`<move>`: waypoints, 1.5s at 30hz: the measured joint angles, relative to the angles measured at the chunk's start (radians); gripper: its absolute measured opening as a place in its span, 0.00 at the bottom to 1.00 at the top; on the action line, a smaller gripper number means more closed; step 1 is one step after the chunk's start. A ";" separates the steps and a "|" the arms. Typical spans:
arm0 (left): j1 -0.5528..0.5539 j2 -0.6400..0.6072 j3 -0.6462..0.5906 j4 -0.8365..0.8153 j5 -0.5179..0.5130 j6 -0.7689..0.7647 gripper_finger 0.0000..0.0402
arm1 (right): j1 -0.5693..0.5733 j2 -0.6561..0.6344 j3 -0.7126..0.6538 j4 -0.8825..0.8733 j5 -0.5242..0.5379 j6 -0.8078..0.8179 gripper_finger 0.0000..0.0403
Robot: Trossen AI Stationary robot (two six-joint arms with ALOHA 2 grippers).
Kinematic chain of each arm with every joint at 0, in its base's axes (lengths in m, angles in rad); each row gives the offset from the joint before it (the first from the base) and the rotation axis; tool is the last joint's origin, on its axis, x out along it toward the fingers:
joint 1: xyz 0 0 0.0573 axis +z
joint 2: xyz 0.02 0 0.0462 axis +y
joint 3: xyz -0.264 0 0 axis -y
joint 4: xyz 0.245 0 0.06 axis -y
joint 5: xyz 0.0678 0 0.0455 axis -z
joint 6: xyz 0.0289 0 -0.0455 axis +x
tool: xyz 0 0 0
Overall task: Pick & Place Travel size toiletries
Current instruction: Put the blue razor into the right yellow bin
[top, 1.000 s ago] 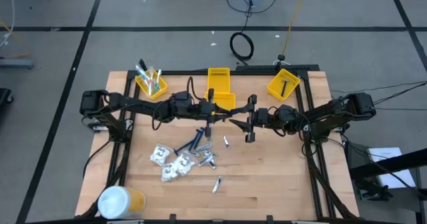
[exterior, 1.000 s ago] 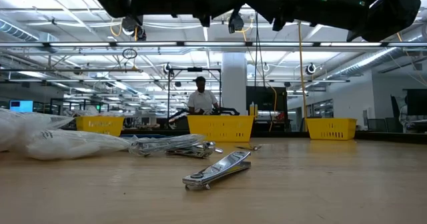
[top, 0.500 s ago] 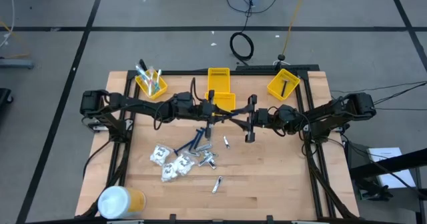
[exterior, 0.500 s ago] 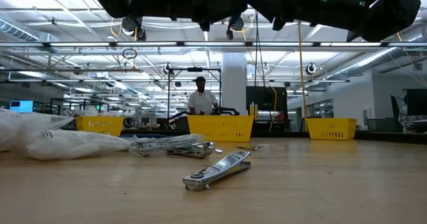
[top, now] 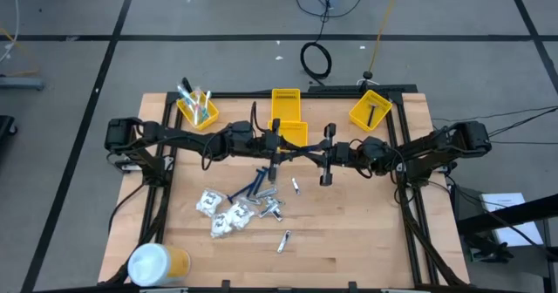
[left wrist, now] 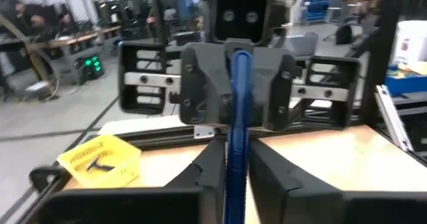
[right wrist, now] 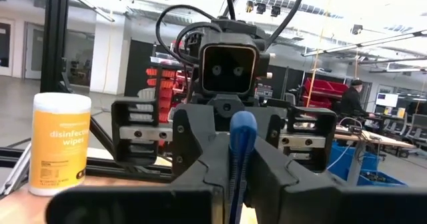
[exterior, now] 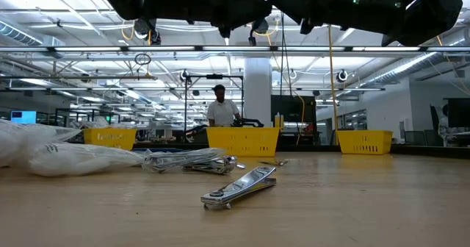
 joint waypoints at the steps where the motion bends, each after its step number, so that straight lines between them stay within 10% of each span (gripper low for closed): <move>1: -0.003 0.000 0.000 -0.003 -0.017 -0.003 0.19 | -0.003 0.000 0.000 -0.007 0.001 0.005 0.06; 9: -0.053 -0.132 0.030 -0.221 -0.294 0.087 0.60 | -0.044 -0.009 0.000 -0.160 0.153 0.032 0.06; 22: -0.055 -0.364 0.031 -0.770 -0.565 -0.080 0.83 | -0.214 -0.228 -0.001 -0.946 0.944 0.139 0.06; 33: -0.023 -0.309 0.029 -0.835 -0.565 -0.132 0.77 | -0.579 -0.234 -0.030 -1.113 0.778 0.376 0.06; 45: -0.022 -0.297 0.030 -0.821 -0.565 -0.126 0.74 | -0.625 -0.238 -0.038 -1.114 0.779 0.393 0.29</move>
